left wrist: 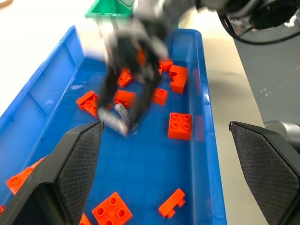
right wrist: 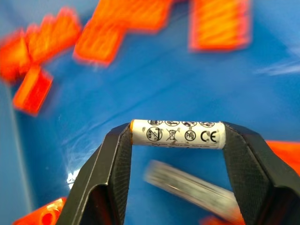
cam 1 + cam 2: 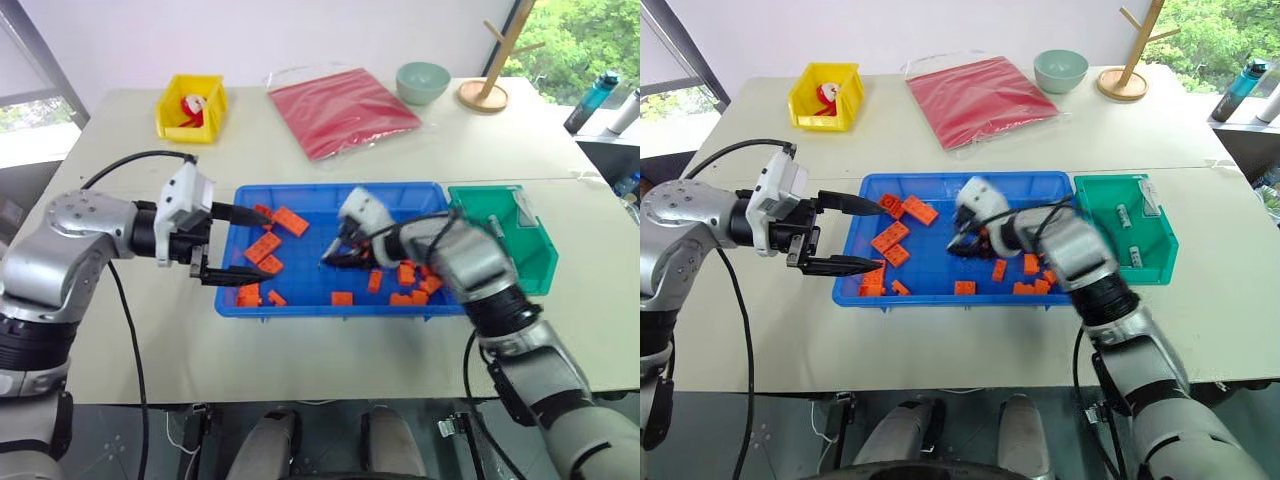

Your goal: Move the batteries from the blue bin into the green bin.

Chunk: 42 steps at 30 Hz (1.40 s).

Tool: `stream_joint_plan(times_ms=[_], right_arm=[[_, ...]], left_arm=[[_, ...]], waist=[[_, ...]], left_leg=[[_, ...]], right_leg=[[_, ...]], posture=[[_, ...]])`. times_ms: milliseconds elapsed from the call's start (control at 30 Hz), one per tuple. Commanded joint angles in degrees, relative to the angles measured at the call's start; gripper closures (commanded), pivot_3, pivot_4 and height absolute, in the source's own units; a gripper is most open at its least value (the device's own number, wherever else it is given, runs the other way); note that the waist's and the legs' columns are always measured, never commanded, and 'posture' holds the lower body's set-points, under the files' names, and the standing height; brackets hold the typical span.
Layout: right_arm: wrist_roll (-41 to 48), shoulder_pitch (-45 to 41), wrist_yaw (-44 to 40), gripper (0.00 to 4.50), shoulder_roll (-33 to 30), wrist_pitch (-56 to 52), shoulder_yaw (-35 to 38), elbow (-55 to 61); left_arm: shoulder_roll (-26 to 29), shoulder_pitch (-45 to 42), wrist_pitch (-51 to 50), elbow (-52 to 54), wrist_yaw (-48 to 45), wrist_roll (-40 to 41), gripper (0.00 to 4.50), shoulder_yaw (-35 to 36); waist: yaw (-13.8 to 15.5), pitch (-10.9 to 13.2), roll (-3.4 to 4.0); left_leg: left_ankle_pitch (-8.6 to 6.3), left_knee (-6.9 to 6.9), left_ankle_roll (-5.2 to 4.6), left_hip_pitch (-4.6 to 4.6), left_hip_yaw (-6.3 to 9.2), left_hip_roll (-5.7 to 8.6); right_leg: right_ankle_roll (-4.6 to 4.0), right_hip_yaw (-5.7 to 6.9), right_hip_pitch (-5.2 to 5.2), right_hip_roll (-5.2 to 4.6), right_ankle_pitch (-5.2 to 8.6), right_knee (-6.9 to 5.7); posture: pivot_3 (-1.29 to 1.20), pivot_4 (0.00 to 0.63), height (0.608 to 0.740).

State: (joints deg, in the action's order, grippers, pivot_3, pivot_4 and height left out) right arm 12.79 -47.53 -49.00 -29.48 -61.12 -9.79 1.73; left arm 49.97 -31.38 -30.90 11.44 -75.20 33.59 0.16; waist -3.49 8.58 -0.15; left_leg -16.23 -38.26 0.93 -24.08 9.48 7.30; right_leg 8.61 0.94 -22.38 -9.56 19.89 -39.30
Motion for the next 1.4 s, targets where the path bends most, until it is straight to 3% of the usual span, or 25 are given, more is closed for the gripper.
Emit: stream_joint_plan(times_ms=[33,233,467,500,600,767,933,1133,1400], right_arm=[[2.8,-2.4,0.7,2.26,-9.1,-4.5,12.2,2.4],[4.2,5.1,0.6,2.26,-22.8,-6.5,21.5,2.1],[5.3,15.4,4.7,2.26,-24.8,-7.8,27.9,4.3],[5.2,15.7,5.5,1.23,-24.6,-7.8,28.1,4.2],[5.4,14.9,6.1,0.03,-25.2,-5.5,26.7,4.2],[7.2,6.2,-0.5,0.03,-26.0,3.2,19.6,3.7],[6.2,-2.7,-13.9,0.03,-22.7,14.9,4.2,3.5],[-3.2,-6.3,-26.2,0.03,-15.7,34.8,-13.3,-4.1],[-11.8,-9.6,-27.5,0.03,-5.8,46.2,-19.5,-20.1]], left_arm=[[-0.7,0.1,1.4,0.5,0.2,-0.4,0.00,0.1],[-2.2,-1.1,2.3,-1.0,-0.2,-1.1,0.00,-1.0],[-3.8,-3.5,4.0,-3.8,-1.4,-2.4,0.00,-2.6],[-4.1,-3.8,4.2,-4.0,-1.5,-2.5,0.00,-2.8],[-4.6,-4.4,4.4,-4.4,-1.5,-2.8,0.00,-3.1],[-4.9,-4.9,4.8,-5.0,-1.9,-3.3,0.00,-2.9],[-4.9,-5.6,5.1,-5.8,-2.2,-3.7,0.00,-3.1],[-4.1,-4.7,4.3,-3.8,-1.7,-3.6,0.00,-2.4],[-2.0,-0.9,1.6,1.4,0.8,-2.0,0.00,0.0]], waist=[[0.4,0.0,-0.01],[1.0,0.0,-0.03],[0.8,0.0,-0.03],[0.9,0.0,-0.03],[0.9,0.0,-0.03],[0.5,0.0,-0.01],[0.1,0.0,-0.02],[0.2,0.0,-0.05],[-0.5,0.0,-0.05]], left_leg=[[0.00,0.00,0.00,0.00,0.00,0.00],[0.00,0.01,-0.01,-0.02,-0.11,0.00],[0.00,0.01,-0.03,-0.03,-0.47,-0.14],[0.00,0.00,-0.03,-0.03,-0.47,-0.13],[0.00,-0.01,-0.03,-0.02,-0.47,-0.13],[0.00,0.01,-0.03,-0.02,-0.54,-0.16],[0.00,0.00,-0.03,-0.02,-0.49,-0.18],[0.00,-0.06,-0.03,-0.07,-0.36,-0.13],[0.00,-0.07,-0.02,-0.12,-0.16,-0.11]], right_leg=[[0.00,0.01,0.00,0.00,0.00,0.01],[0.00,0.02,0.02,-0.03,0.00,0.09],[0.00,-0.05,-0.06,-0.03,0.00,0.07],[0.00,-0.05,-0.05,-0.03,0.00,0.06],[0.00,-0.05,-0.05,-0.03,0.00,0.07],[0.00,-0.10,-0.10,-0.01,0.00,0.08],[0.00,-0.10,-0.10,0.02,0.00,0.10],[0.01,-0.09,-0.10,0.01,0.00,0.07],[0.01,-0.06,-0.15,0.06,0.00,0.03]], posture=[[0.00,0.150,0.717],[0.00,0.150,0.717],[0.00,0.150,0.717],[0.00,0.150,0.717],[0.00,0.150,0.717],[0.00,0.150,0.717],[0.00,0.150,0.717],[0.00,0.150,0.717],[0.00,0.150,0.717]])
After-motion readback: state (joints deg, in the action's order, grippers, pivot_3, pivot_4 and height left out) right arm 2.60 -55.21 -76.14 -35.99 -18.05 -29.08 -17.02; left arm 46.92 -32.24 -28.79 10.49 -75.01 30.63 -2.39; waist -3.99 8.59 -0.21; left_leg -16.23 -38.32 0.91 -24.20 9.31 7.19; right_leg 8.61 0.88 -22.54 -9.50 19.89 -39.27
